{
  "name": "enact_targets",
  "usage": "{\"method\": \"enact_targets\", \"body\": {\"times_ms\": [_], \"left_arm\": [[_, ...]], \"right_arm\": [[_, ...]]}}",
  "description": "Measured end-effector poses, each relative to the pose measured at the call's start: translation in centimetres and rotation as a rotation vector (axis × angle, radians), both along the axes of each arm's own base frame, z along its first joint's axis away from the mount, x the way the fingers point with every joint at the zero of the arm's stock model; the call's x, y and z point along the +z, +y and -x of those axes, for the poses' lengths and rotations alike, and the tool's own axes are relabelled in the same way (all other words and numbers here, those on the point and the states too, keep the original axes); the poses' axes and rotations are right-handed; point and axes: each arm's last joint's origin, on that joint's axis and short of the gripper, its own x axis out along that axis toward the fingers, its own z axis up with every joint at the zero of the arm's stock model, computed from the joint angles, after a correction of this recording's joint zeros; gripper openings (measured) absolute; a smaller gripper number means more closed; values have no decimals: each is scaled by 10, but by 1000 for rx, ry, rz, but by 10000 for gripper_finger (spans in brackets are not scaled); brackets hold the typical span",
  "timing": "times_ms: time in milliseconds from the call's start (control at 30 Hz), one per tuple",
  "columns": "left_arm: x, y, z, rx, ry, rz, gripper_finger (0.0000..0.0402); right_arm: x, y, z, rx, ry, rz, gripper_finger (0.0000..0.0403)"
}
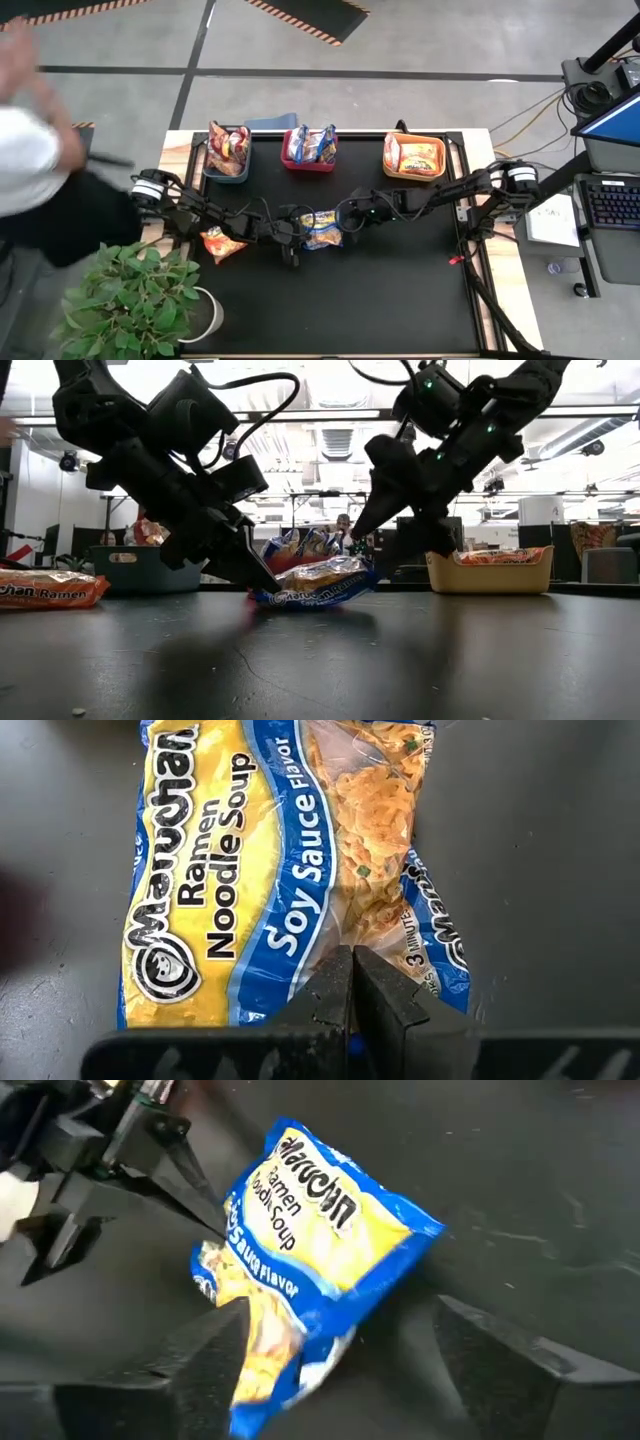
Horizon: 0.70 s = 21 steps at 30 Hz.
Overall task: Sort Maruchan noodles
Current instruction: Put the blue noodle pack into the pink bin
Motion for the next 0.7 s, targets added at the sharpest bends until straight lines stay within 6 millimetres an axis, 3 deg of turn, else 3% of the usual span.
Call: {"method": "enact_targets", "body": {"times_ms": [200, 333, 467, 700], "left_arm": [[0, 0, 0, 1, 1, 0, 0], [0, 0, 0, 1, 3, -1, 0], [0, 0, 0, 0, 0, 0, 0], [3, 0, -1, -9, -27, -7, 0]], "right_arm": [[-23, 0, -17, 32, -66, -2, 331], [-30, 2, -27, 83, -163, -37, 324], [-31, 0, -29, 80, -183, -39, 274], [-30, -1, -29, 78, -183, -33, 146]]}}
